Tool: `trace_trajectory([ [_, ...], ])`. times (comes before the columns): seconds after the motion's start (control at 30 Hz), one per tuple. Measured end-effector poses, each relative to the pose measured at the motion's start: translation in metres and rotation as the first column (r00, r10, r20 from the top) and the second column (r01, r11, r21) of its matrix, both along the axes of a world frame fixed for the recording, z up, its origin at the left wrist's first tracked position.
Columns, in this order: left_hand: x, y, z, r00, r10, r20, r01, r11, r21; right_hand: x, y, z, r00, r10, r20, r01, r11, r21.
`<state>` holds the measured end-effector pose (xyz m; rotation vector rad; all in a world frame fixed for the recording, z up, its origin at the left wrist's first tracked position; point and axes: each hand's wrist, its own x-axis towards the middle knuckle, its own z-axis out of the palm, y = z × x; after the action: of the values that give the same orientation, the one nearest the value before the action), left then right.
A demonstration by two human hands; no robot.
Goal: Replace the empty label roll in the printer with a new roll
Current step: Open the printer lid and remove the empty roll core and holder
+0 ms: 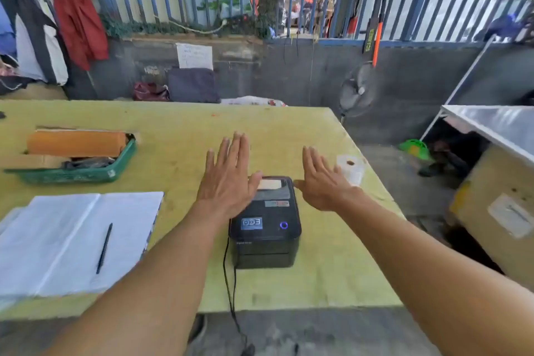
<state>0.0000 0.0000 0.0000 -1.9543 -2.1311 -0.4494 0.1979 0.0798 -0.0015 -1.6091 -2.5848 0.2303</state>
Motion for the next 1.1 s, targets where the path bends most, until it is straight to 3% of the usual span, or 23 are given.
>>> trace_trajectory([
  [0.13, 0.004, -0.023, -0.079, 0.999, -0.013, 0.045, 0.024, 0.966, -0.256, 0.007, -0.022, -0.082, 0.996, 0.035, 0.079, -0.011, 0.959, -0.283],
  [0.27, 0.005, -0.029, -0.12, 0.996, 0.033, 0.079, -0.001, 0.931, -0.365, 0.009, -0.033, -0.128, 0.997, 0.018, -0.08, -0.048, 0.924, -0.379],
  [0.37, 0.009, -0.027, -0.135, 0.985, 0.093, 0.145, -0.022, 0.902, -0.431, 0.005, -0.034, -0.138, 0.969, -0.057, -0.24, -0.036, 0.93, -0.365],
  [0.5, 0.014, -0.024, -0.141, 0.961, 0.133, 0.244, -0.019, 0.908, -0.418, -0.002, -0.031, -0.154, 0.924, -0.127, -0.36, -0.001, 0.942, -0.335],
  [0.77, 0.017, -0.026, -0.145, 0.965, 0.142, 0.219, -0.046, 0.919, -0.392, -0.002, -0.035, -0.164, 0.874, -0.147, -0.464, -0.005, 0.951, -0.31],
  [1.1, 0.016, -0.027, -0.148, 0.966, 0.114, 0.233, -0.026, 0.937, -0.348, 0.002, -0.031, -0.165, 0.928, -0.058, -0.369, -0.036, 0.969, -0.243],
])
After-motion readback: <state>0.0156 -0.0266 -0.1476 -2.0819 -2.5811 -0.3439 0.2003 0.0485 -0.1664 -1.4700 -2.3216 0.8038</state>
